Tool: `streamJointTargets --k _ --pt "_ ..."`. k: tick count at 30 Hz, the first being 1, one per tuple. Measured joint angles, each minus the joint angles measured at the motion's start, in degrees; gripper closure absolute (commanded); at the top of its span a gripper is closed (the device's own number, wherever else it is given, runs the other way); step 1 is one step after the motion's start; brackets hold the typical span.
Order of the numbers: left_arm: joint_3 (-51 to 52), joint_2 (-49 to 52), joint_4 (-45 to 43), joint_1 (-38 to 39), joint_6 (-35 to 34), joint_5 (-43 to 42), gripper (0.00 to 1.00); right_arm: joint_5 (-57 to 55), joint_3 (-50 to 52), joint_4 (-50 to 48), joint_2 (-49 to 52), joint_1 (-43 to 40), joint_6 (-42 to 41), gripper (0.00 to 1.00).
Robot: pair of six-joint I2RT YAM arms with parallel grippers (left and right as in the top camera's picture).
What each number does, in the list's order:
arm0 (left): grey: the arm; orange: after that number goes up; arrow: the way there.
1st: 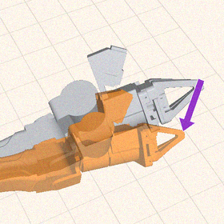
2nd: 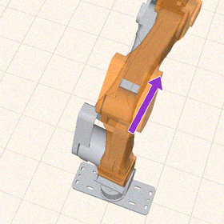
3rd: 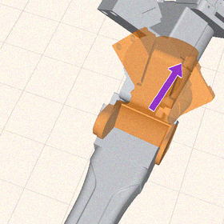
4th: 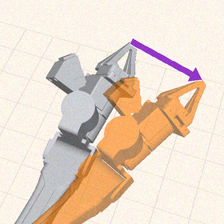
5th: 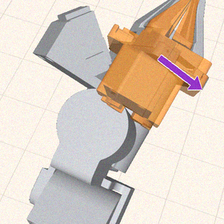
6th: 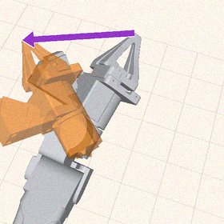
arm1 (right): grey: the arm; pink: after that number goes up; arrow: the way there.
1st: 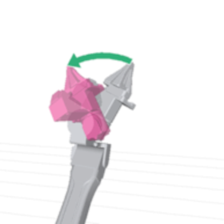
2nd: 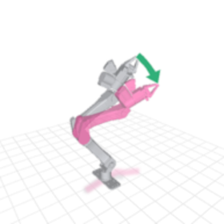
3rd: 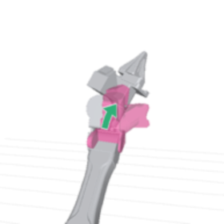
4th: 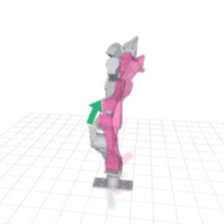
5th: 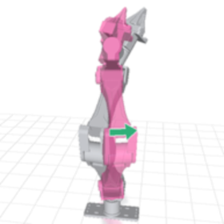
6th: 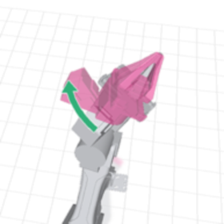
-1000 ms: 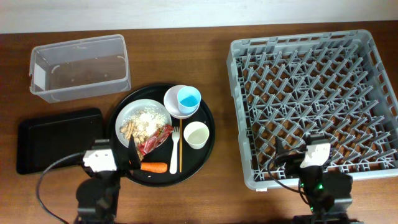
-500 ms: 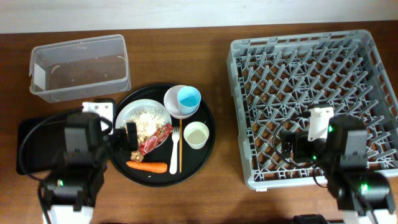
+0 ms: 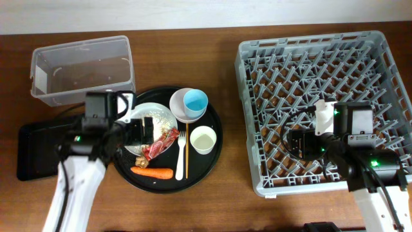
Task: Sort waste into correct bins and load items into the dishwasher rack
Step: 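Reach the left gripper to the white tissue on the plate and grasp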
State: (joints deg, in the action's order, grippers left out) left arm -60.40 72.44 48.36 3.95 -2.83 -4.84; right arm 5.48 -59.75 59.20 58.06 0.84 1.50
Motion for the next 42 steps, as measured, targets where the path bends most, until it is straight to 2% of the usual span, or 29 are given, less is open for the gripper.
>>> streamJointTargets --k 4,7,12,16,20,31,34,36,38,42 --pt "-0.15 9.46 -2.36 0.00 -0.20 -0.83 0.07 0.00 0.00 0.00 0.50 0.00 0.00 0.01" --pt "-0.15 15.61 -4.59 0.00 -0.55 -2.47 0.19 0.00 0.00 0.00 0.50 0.00 0.02 0.01" --pt "-0.15 21.53 -7.54 0.00 -1.05 -4.09 0.33 0.00 0.00 0.31 0.50 0.00 -0.02 0.01" --pt "-0.15 22.93 -7.56 0.44 -1.07 -4.39 0.34 0.00 0.00 0.46 0.50 0.00 0.02 0.01" --pt "-0.15 22.99 -7.98 2.25 -1.22 -4.44 0.45 0.00 0.00 0.46 0.50 0.00 0.00 0.01" --pt "-0.15 23.80 -8.57 3.45 -1.22 -3.48 0.47 0.00 0.00 0.46 0.50 0.00 -0.02 0.01" --pt "-0.15 24.06 -8.57 3.45 -1.25 -3.26 0.54 0.00 0.00 0.46 0.50 0.00 0.00 0.01" --pt "-0.15 24.83 -8.59 3.45 -1.27 -3.08 0.66 0.00 0.00 0.46 0.50 0.00 -0.04 0.01" --pt "-0.15 25.53 -8.57 3.45 -1.36 -3.10 0.68 0.00 0.00 0.46 0.50 0.00 0.00 0.01" --pt "-0.15 25.68 -8.57 3.45 -1.27 -3.08 0.79 0.00 0.00 0.46 0.50 0.00 0.00 0.01"
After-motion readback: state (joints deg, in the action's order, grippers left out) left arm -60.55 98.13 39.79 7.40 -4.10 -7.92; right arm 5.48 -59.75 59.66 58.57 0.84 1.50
